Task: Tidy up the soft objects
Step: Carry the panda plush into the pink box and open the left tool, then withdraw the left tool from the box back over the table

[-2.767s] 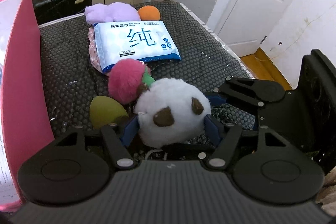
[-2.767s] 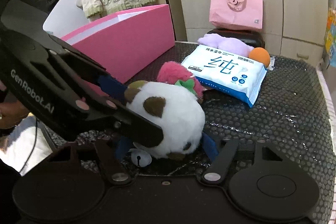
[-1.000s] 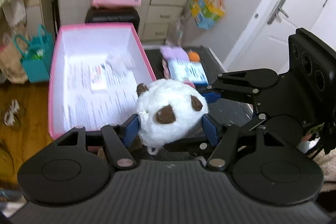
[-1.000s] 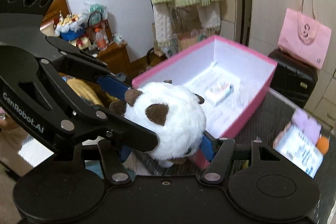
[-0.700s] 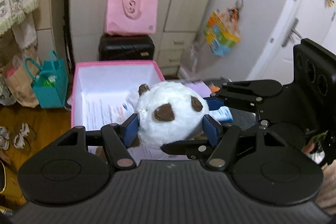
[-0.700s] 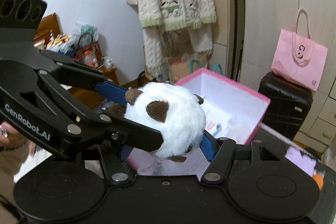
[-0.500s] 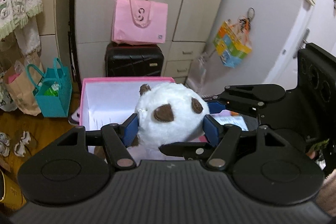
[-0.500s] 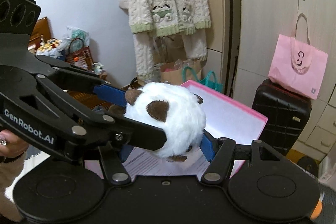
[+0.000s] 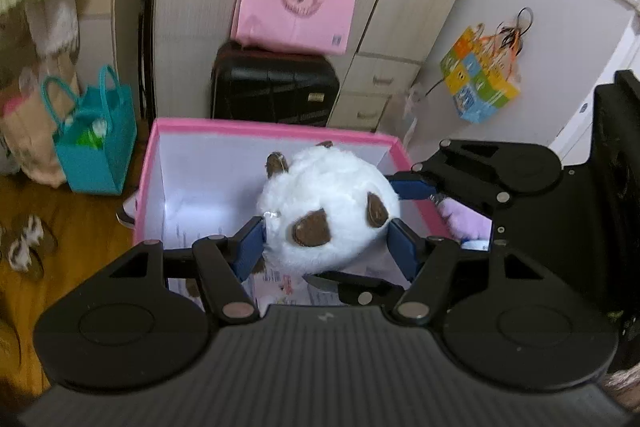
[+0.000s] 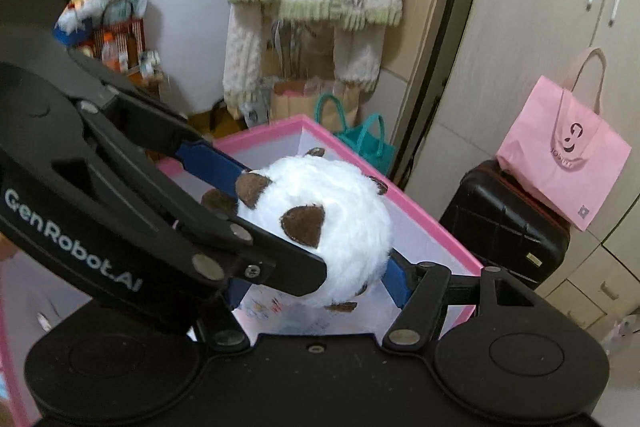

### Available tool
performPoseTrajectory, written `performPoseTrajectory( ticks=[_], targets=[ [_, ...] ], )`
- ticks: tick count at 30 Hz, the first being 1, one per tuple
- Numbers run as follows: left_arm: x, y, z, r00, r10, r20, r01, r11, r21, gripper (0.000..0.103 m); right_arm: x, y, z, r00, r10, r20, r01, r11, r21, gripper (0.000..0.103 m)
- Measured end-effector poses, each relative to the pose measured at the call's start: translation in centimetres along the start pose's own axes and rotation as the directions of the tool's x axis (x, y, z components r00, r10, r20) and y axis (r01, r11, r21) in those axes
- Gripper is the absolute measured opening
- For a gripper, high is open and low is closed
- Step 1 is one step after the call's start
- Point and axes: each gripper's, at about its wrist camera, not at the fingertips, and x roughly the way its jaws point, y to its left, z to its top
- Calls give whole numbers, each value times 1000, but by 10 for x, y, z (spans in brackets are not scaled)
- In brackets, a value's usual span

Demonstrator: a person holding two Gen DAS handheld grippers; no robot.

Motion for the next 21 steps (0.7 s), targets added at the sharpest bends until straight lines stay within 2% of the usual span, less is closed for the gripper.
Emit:
performPoseTrajectory(
  ticks=[4,6,10,14,17,21],
  targets=[
    [15,5,-5,998,-9,-59,8,1000,-29,63,13,7,-4,997,-40,-71,37,998,-45,72],
    [16,5,-7,998,8,-58,-10,999,-34,63,14,7,-6,995,-60,-84,56,997,-49,74],
    [4,0,-12,998,61,-12,-61,998,1,66,-2,-3,-9,996,-72,-52,73,997,21,78],
    [-16,-6,-17,997,74,22,-75,997,30,67,-30,-10,-18,1000,-16,5,15,995,99,78],
    [-31,-18,-25,991,123,48,-127,987,98,67,-47,-8,-28,999,20,38,-25,991,132,78],
    [-49,-32,-36,987,151,60,-158,978,139,67,-67,0,-38,997,33,68,-43,988,148,78]
  ],
)
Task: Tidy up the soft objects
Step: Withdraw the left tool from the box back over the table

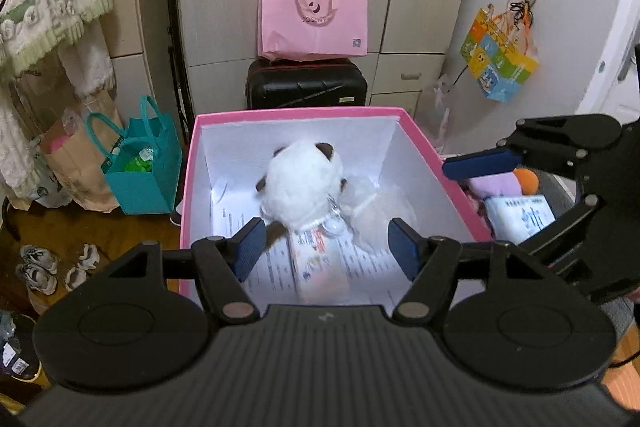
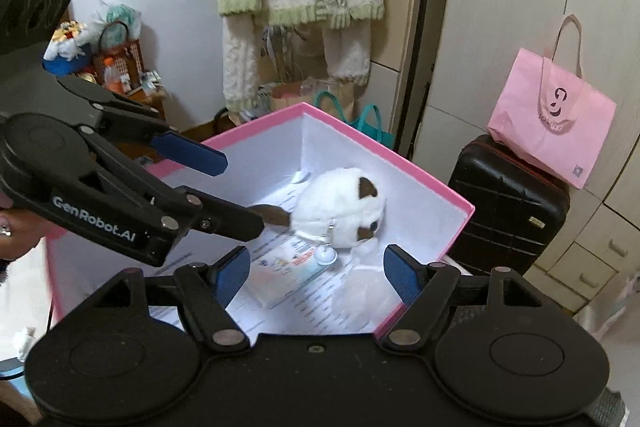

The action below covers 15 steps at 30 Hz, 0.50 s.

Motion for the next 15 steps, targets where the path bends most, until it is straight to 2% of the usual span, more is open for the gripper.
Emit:
performPoseTrajectory(
  ticks=[10,15],
  targets=[
    [-49,-18,-15,999,4,32,-4,1000,24,67,-49,18,-9,998,-62,31,61,998,9,78],
    [-69,-24,-25,999,15,41,-17,999,39,67,-72,22,-13,997,-64,33,62,997,41,78]
  ],
)
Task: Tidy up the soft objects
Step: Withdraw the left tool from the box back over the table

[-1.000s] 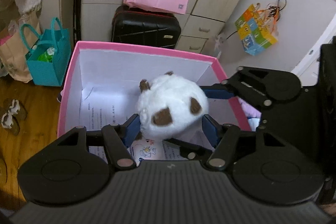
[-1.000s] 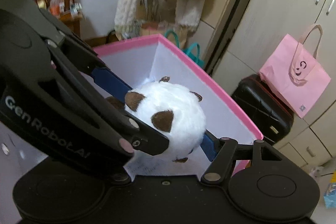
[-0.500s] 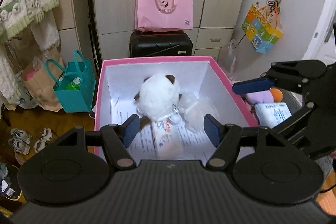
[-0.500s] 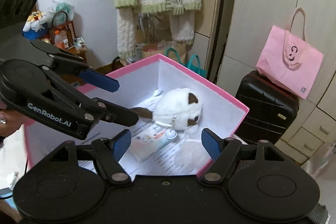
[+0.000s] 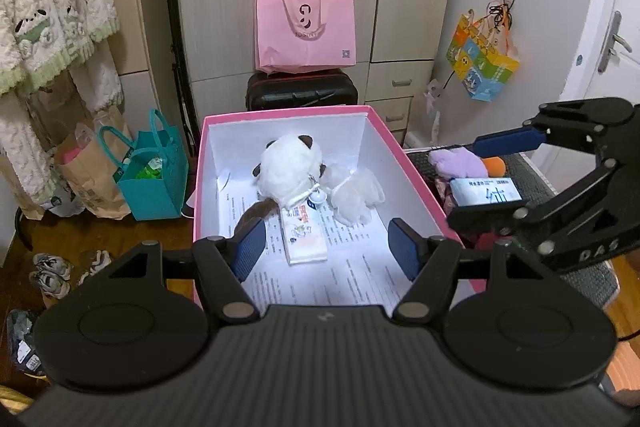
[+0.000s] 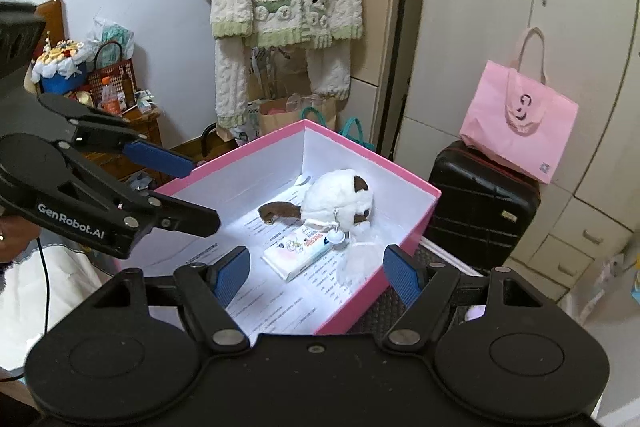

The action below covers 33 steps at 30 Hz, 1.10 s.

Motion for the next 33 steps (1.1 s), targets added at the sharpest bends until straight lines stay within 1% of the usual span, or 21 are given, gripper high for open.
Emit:
performPoseTrajectory(
  ticks=[5,12,19,24,29,33],
  targets=[
    [-16,-5,-7,1000,-16,-14,16,1000,8,67,-21,5,-6,1000,8,5,-8,1000,14,78],
    [-36,-15,-15,998,-59,-36,60,998,26,67,-50,11,-18,1000,-1,20,1,1000,7,78],
    [-48,-29,-22,991,-116,-60,119,992,47,68,-77,11,-38,999,-38,21,38,999,8,78],
    [-51,-49,-27,981,-181,-71,188,978,92,68,-95,7,-57,996,-84,22,83,996,24,78],
    [-50,-79,-29,970,-228,-87,240,958,158,68,-111,-1,-79,995,-101,19,100,993,66,78],
    [-46,-102,-32,951,-296,-93,308,935,176,68,-115,-13,-99,994,-110,0,109,988,104,78]
  ],
)
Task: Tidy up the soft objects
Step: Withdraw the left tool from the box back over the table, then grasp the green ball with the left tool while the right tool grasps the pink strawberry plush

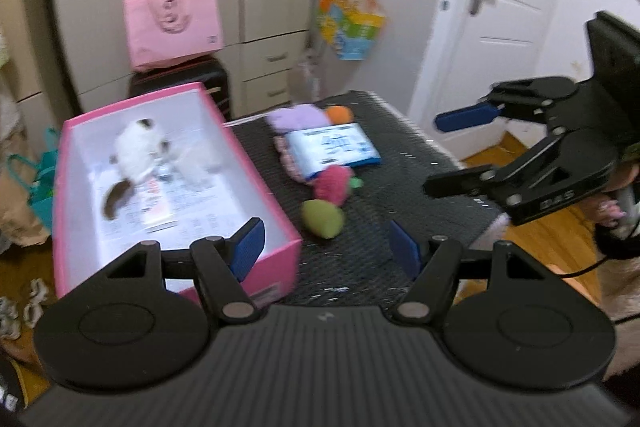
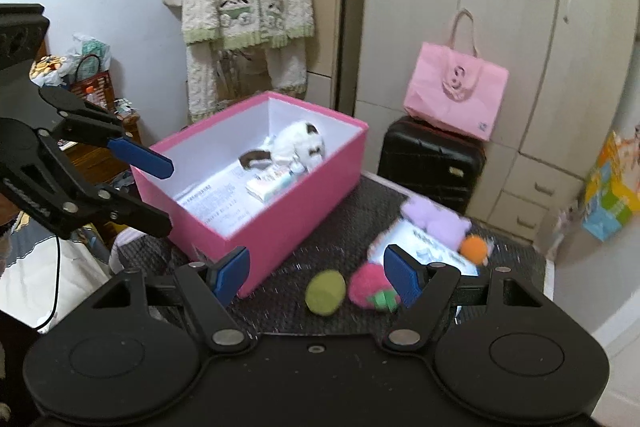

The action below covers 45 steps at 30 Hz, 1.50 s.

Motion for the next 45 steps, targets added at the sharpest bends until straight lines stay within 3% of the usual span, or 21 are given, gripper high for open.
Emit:
performPoseTrajectory(
  ticks=[9,15,25,32,41,45],
  targets=[
    [42,-34,-4,997,-74,1,74,997,-3,68,3,-34,-22,1000,13,-8,-12,998,62,78],
    [69,-59,-8,1000,6,-3,-5,997,73,68,20,-55,-35,1000,7,2,-7,997,71,78],
    [123,-63,-21,992,124,-15,-123,990,66,68,57,-73,-59,1000,4,20,-6,998,70,78],
    [161,-65,-25,966,257,-2,-257,965,45,68,91,-88,-61,996,89,-16,-86,985,150,78],
    [194,-65,-30,886,462,52,-464,881,93,68,142,-107,-61,977,210,-32,-189,929,319,78],
    [200,-63,-30,891,453,33,-454,886,89,68,159,-109,-62,971,236,-43,-206,912,356,78]
  ],
)
